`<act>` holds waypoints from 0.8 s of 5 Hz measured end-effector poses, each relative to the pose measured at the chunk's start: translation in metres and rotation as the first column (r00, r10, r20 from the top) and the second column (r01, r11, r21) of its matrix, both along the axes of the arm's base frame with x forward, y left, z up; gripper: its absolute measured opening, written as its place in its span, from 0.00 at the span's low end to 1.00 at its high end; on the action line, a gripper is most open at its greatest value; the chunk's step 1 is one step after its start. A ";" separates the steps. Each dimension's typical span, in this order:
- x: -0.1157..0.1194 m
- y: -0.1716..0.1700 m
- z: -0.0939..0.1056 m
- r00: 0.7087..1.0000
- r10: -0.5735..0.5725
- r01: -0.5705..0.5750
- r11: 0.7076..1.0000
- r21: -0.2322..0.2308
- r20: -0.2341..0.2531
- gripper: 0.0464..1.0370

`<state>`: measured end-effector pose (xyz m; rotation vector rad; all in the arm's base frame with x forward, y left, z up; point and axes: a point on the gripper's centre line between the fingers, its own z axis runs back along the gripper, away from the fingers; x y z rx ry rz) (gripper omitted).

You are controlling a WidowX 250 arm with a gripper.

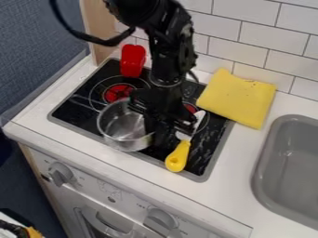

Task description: Move the silver pot to the top right corner of the stove

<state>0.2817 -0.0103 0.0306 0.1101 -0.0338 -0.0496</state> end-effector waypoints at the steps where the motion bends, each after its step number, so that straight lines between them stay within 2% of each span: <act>1: 0.005 -0.021 0.031 0.999 0.008 -0.008 1.000 -0.014 0.049 0.03; 2: 0.043 -0.066 0.048 0.993 -0.046 0.055 0.995 -0.087 0.107 0.03; 3: 0.078 -0.088 0.031 0.994 -0.056 0.064 0.994 -0.090 0.093 0.03; 4: 0.103 -0.098 0.008 0.996 -0.060 0.065 0.995 -0.081 0.070 0.03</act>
